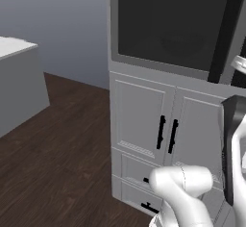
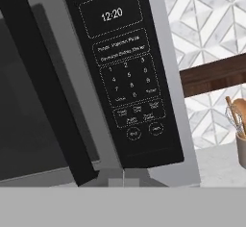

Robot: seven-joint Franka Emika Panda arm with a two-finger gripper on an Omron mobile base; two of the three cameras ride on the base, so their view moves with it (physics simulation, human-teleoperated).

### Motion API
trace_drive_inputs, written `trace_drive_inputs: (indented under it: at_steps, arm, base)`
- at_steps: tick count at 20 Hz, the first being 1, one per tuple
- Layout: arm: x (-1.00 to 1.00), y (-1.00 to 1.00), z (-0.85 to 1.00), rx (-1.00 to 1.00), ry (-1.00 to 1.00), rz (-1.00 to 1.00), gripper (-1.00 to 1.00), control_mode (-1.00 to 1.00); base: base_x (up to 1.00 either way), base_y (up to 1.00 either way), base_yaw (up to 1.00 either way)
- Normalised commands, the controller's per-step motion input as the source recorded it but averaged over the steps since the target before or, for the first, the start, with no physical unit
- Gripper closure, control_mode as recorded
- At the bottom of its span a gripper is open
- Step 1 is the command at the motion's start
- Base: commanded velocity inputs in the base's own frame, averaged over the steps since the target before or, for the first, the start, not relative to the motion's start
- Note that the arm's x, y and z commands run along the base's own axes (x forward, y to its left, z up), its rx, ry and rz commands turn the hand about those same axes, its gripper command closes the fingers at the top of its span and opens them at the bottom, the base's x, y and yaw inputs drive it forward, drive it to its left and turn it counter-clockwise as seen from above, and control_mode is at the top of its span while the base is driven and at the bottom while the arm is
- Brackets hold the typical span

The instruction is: Pick the bell pepper from the sink and place it in the bowl. Then pick the bowl and place it in the microwave. Then close the microwave door and press the start button.

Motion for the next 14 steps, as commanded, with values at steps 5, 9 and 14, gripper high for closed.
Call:
trace_drive_inputs:
  at_steps: [5, 9, 14]
  arm:
    - [0.28, -0.19, -0.11, 0.00, 0.00, 0.00, 1.00, -1.00]
    - [0.21, -0.13, -0.12, 0.00, 0.00, 0.00, 1.00, -1.00]
    - [0.24, -0.20, -0.15, 0.00, 0.00, 0.00, 1.00, -1.00]
  base:
    - [0.00, 0.00, 0.00]
    - [0.00, 0.00, 0.00]
    - [0.00, 0.00, 0.00]
